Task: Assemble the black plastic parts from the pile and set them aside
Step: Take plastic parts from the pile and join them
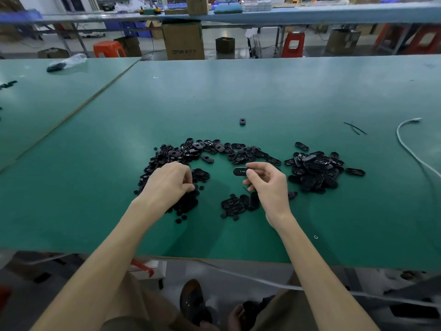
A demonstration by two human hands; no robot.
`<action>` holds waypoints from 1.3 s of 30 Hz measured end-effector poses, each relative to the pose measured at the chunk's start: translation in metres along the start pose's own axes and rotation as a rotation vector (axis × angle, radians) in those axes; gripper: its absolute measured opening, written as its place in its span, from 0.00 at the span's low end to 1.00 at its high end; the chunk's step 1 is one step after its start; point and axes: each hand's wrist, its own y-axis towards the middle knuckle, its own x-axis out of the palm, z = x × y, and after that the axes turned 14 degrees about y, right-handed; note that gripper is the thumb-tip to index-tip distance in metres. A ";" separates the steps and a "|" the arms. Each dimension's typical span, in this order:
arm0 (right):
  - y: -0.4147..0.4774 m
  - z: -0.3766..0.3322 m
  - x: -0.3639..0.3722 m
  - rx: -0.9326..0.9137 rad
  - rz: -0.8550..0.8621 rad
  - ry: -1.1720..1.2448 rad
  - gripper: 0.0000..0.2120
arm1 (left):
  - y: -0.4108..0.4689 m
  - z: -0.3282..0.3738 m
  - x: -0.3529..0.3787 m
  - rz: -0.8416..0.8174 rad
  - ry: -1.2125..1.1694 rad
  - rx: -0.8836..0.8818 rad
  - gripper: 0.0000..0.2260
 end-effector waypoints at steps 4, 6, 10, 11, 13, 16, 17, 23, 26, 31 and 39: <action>0.000 0.000 0.000 -0.006 -0.013 0.016 0.08 | 0.001 0.007 -0.001 0.094 -0.297 -0.015 0.06; 0.000 0.000 0.000 -0.013 -0.027 0.005 0.08 | 0.001 0.015 -0.005 0.090 -0.504 0.019 0.05; 0.000 -0.001 0.000 -0.017 -0.030 0.005 0.07 | 0.002 0.034 -0.005 0.069 -0.742 0.105 0.05; 0.000 -0.001 0.000 -0.019 -0.032 0.001 0.07 | 0.003 0.038 -0.003 0.066 -0.784 0.108 0.06; 0.000 -0.001 0.000 -0.021 -0.036 -0.003 0.07 | 0.006 0.043 -0.001 0.043 -0.866 0.115 0.06; -0.001 -0.002 0.001 -0.018 -0.039 0.007 0.07 | 0.008 0.047 0.005 -0.015 -1.004 0.097 0.05; -0.001 -0.002 0.001 -0.016 -0.040 0.012 0.07 | 0.008 0.048 0.007 -0.031 -1.037 0.085 0.05; -0.001 -0.003 0.001 -0.015 -0.043 0.020 0.07 | 0.009 0.049 0.012 -0.076 -1.130 0.025 0.07; -0.001 -0.002 0.001 -0.016 -0.047 0.029 0.07 | 0.009 0.049 0.013 -0.082 -1.147 -0.012 0.07; -0.001 -0.003 0.001 -0.005 -0.053 0.069 0.07 | 0.007 0.056 0.017 -0.061 -1.221 -0.073 0.04; -0.001 -0.003 0.002 0.002 -0.029 0.105 0.07 | 0.005 0.081 0.029 -0.066 -1.294 -0.093 0.06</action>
